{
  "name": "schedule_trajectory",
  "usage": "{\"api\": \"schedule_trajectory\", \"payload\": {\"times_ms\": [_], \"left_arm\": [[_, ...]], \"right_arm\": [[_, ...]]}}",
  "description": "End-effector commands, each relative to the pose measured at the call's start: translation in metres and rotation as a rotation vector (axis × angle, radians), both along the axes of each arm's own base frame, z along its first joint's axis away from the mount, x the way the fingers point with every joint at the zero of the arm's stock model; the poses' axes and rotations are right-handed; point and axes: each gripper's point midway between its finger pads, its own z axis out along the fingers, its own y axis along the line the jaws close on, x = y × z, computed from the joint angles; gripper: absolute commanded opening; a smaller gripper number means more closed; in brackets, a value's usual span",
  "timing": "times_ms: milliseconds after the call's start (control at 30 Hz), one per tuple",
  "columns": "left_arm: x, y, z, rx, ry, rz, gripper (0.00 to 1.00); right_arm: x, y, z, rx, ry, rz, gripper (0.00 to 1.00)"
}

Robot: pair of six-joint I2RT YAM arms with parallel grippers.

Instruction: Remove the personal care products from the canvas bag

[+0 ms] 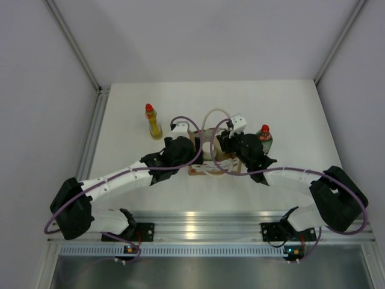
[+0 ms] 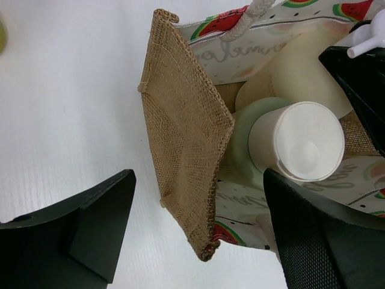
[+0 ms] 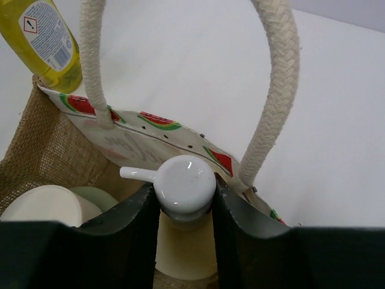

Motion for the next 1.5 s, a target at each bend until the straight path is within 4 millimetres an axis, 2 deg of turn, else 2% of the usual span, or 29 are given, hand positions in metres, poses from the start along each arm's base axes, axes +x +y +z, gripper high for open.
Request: {"api": "schedule_trajectory", "payload": {"times_ms": [0,33,100,267,400,700,1033,1300,1467], "left_arm": [[-0.002,-0.001,0.015,-0.029,-0.035,-0.005,0.91],[-0.002,0.0,0.015,-0.028,-0.036,-0.005,0.91],[-0.002,0.001,0.015,-0.025,-0.038,-0.003,0.91],[-0.002,0.001,0.016,-0.027,-0.039,-0.001,0.91],[-0.002,0.002,0.016,-0.026,-0.043,-0.001,0.91],[-0.002,0.004,0.022,-0.034,-0.057,0.001,0.91],[-0.003,0.005,0.02,-0.031,-0.054,0.0,0.91],[-0.004,0.006,0.021,-0.036,-0.055,0.004,0.91],[-0.005,0.008,0.022,-0.042,-0.058,0.007,0.91]], "right_arm": [[-0.007,0.002,-0.019,-0.008,0.013,0.018,0.29],[-0.007,0.003,-0.013,0.014,-0.014,0.023,0.27],[-0.011,0.001,-0.016,0.02,-0.027,0.032,0.23],[-0.013,0.006,-0.007,0.029,-0.081,0.074,0.13],[-0.016,0.011,-0.003,0.032,-0.117,0.111,0.0],[-0.013,0.013,0.027,0.052,-0.241,0.126,0.0],[-0.015,0.019,0.049,0.106,-0.325,0.155,0.0],[-0.023,0.011,0.086,0.174,-0.419,0.153,0.0],[-0.023,0.01,0.096,0.19,-0.447,0.154,0.0]]}}
